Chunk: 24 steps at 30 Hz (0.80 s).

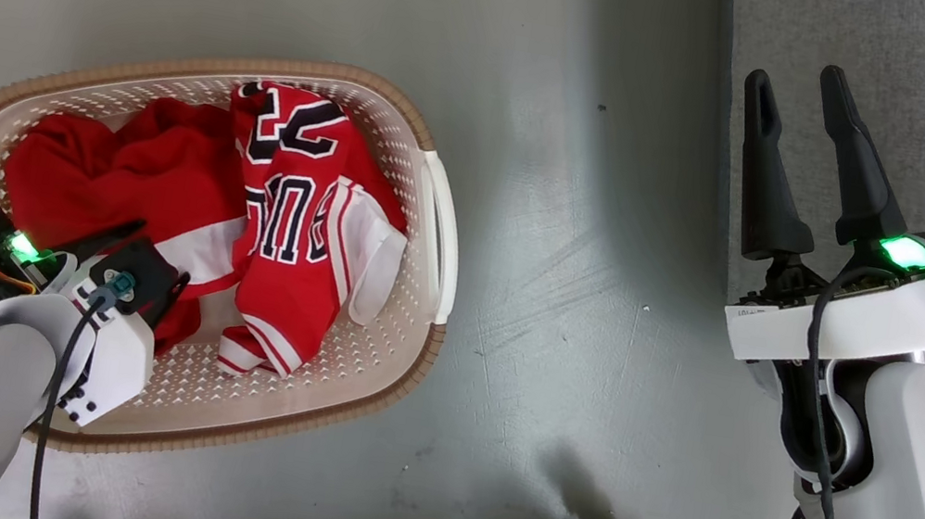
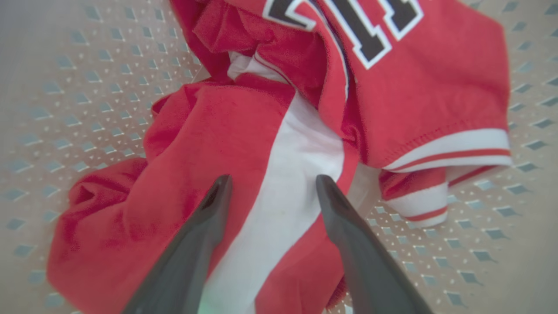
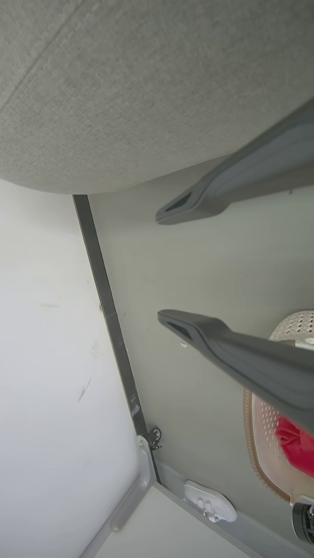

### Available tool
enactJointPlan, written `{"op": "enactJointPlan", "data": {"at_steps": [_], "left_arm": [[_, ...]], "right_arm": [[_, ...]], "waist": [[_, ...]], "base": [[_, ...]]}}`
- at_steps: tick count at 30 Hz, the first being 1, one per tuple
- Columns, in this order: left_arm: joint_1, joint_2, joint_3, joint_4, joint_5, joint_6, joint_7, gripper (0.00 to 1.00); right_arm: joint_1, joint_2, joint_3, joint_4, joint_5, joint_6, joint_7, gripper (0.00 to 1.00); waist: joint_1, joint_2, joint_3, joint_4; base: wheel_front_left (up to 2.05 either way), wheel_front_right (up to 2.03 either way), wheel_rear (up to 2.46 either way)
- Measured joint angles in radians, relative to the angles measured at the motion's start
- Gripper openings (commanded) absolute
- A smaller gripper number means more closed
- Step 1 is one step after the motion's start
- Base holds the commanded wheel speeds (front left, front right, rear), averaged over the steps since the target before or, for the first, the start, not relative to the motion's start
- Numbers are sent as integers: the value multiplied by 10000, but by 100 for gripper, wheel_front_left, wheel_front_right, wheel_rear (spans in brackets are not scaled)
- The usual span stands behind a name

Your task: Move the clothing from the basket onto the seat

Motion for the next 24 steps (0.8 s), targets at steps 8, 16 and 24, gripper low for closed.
{"op": "enactJointPlan", "data": {"at_steps": [8, 16, 24], "left_arm": [[-164, 27, -178, 512, 130, 0, 77, 100], [-334, 82, -201, 1049, 242, 0, 148, 47], [-558, 40, -343, 1379, 368, 0, 115, 0]], "right_arm": [[-4, 0, -50, -81, 6, 0, 0, 100], [-8, 4, -23, -90, 192, 0, 0, 100], [-8, 10, -50, -88, 184, 0, 0, 100]], "waist": [[0, 0, 133, -224], [0, 0, 119, -401], [0, 0, 44, -440]], "base": [[0, 0, 0], [0, 0, 0], [0, 0, 0]]}}
